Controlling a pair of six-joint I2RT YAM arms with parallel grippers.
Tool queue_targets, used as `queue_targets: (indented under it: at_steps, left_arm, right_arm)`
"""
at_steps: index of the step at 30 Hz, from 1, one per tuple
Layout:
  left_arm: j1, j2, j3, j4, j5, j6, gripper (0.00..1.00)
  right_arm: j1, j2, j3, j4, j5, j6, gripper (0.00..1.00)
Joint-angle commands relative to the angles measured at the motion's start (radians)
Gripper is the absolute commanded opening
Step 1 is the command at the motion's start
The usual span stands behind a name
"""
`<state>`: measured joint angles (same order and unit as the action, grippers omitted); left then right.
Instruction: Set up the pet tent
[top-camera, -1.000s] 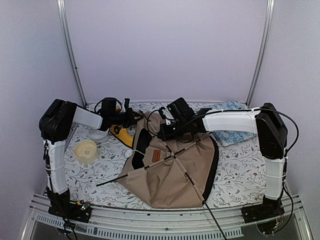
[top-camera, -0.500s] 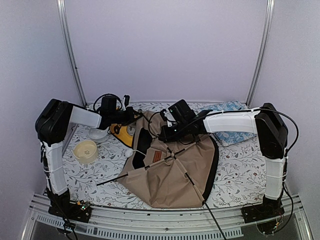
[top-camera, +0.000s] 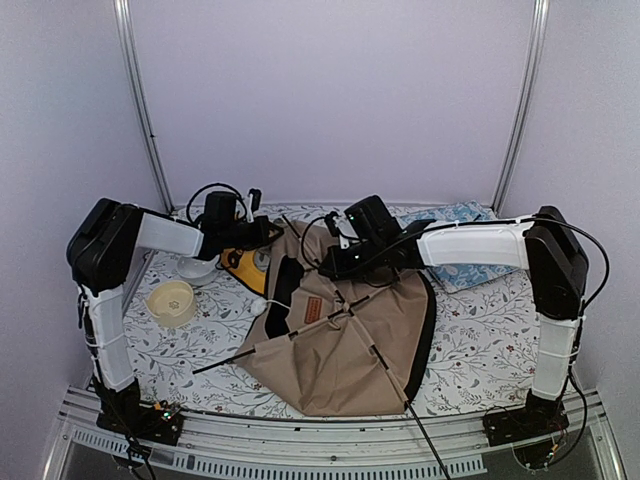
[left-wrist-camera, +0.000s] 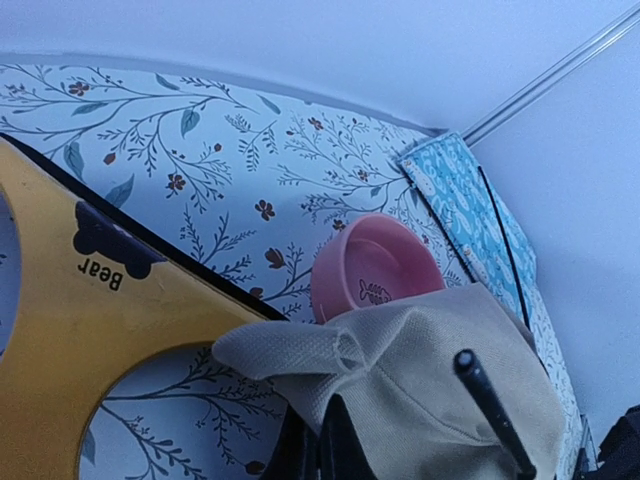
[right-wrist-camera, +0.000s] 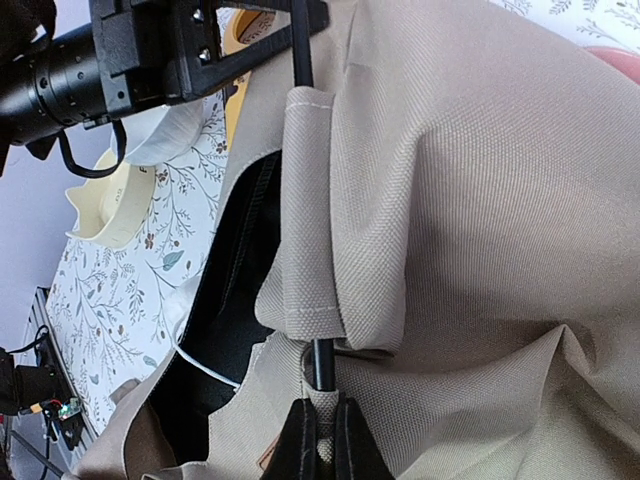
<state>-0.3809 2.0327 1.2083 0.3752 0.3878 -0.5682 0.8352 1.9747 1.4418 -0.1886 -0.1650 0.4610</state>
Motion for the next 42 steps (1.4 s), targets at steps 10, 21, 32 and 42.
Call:
queue_targets:
  at_steps: [10, 21, 32, 42]
  left_arm:
    - [-0.036, -0.127, -0.061, 0.015, -0.097, 0.154, 0.00]
    - [-0.052, -0.117, -0.031, -0.016, -0.072, 0.203, 0.00]
    - [-0.052, -0.076, 0.066, -0.134, -0.088, 0.214, 0.00]
    - [-0.052, -0.047, 0.091, -0.165, -0.092, 0.234, 0.00]
  right_arm:
    - [-0.022, 0.001, 0.020, 0.011, -0.049, 0.019, 0.00]
    - [-0.023, 0.004, 0.023, 0.005, -0.063, 0.008, 0.00]
    - [-0.010, -0.007, 0.020, 0.011, -0.055, -0.012, 0.00]
    - [-0.006, -0.004, 0.012, 0.008, -0.045, 0.000, 0.00]
